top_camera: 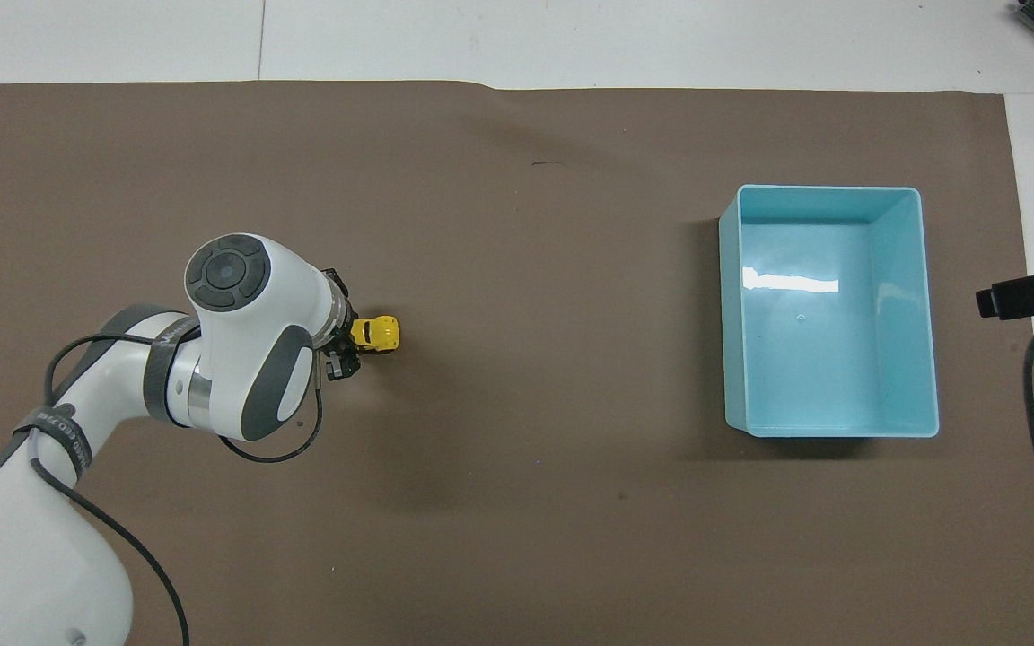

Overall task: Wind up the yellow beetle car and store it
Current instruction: 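Release the yellow car from the left gripper so it rolls toward the box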

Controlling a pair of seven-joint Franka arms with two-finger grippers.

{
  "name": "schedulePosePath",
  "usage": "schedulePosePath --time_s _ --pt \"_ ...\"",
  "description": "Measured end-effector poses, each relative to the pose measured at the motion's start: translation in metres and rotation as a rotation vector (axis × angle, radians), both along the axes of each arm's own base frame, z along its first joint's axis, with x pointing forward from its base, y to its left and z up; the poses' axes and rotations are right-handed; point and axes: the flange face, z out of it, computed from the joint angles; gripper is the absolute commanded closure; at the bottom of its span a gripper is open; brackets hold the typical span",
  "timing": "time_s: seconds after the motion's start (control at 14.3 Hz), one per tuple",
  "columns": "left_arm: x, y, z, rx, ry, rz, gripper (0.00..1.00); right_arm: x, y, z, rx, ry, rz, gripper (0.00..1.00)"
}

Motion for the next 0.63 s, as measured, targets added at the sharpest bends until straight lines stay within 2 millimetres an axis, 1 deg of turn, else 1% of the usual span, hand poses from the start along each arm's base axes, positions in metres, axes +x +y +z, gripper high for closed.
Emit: schedulePosePath --time_s 0.28,0.56,0.63 --pt "0.005 0.008 -0.003 0.011 0.020 -0.014 0.00 0.000 0.000 0.000 0.000 0.000 0.000 0.00" --pt "0.018 0.006 0.021 0.007 0.017 -0.017 0.00 0.000 0.000 0.000 0.000 0.000 0.000 0.00" --pt "0.020 0.006 0.025 0.006 0.014 -0.019 0.00 0.000 0.000 0.000 0.000 0.000 0.000 0.00"
